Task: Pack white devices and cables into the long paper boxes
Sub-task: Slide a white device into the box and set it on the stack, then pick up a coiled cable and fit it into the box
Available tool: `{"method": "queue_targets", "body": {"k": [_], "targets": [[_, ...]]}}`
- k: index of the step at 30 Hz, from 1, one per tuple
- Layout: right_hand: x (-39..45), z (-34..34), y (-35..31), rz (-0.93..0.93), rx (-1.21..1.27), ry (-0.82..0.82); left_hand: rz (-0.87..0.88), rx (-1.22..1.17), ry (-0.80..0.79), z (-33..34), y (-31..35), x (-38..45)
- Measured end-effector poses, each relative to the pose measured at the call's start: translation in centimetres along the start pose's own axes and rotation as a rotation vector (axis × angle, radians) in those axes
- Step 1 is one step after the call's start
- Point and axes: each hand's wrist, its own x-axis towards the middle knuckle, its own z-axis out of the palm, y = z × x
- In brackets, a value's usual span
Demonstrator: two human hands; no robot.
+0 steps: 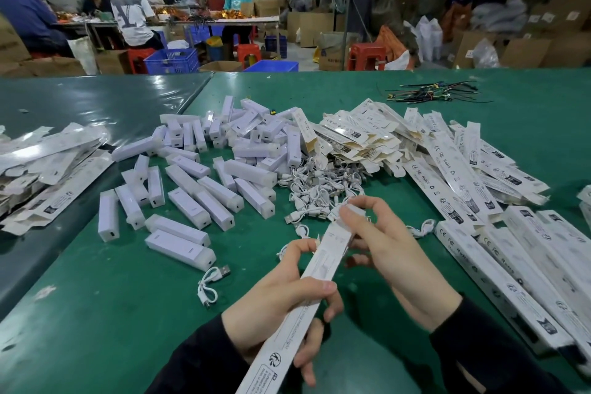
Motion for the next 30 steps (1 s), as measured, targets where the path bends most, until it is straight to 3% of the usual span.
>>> {"method": "queue_targets", "body": {"k": [5, 10, 12, 14, 16, 18, 22, 24, 26, 30], "targets": [[0.2, 0.1, -0.1, -0.031, 0.062, 0.029, 0.03, -0.025, -0.005, -0.1, 0.2, -0.1], [0.1, 0.6, 1.0, 0.122, -0.122, -0.237, 0.047, 0.071, 0.042, 0.0, 0.0, -0.1], [0.5, 0.5, 1.0, 0.11, -0.036, -0.191, 0.095, 0.068, 0.112, 0.1, 0.1, -0.1], [0.9, -0.1, 0.9, -0.006, 0.031, -0.03, 0.2, 0.046, 0.244, 0.0, 0.4, -0.1], [1.0, -1.0, 0.9, -0.226, -0.2, 0.132, 0.322, 0.039, 0.402, -0.2, 0.9, -0.3], [0.8, -1.2, 1.4, -0.419, -0.532, 0.175, 0.429, 0.033, 0.56, -0.5, 1.2, -0.4], [0.0, 1.0, 3.3, -0.552, -0.93, -0.068, 0.509, -0.005, 0.838, -1.2, 1.2, -0.4], [-0.1, 1.8, 4.2, -0.571, -1.175, -0.085, 0.488, -0.001, 0.916, -1.7, 1.0, -0.3], [-0.3, 2.3, 4.4, -0.608, -1.253, -0.054, 0.447, 0.028, 0.953, -1.9, 0.8, -0.2], [-0.2, 2.2, 3.6, -0.741, -1.112, 0.065, 0.377, 0.063, 1.003, -2.1, 0.4, 0.1]]}}
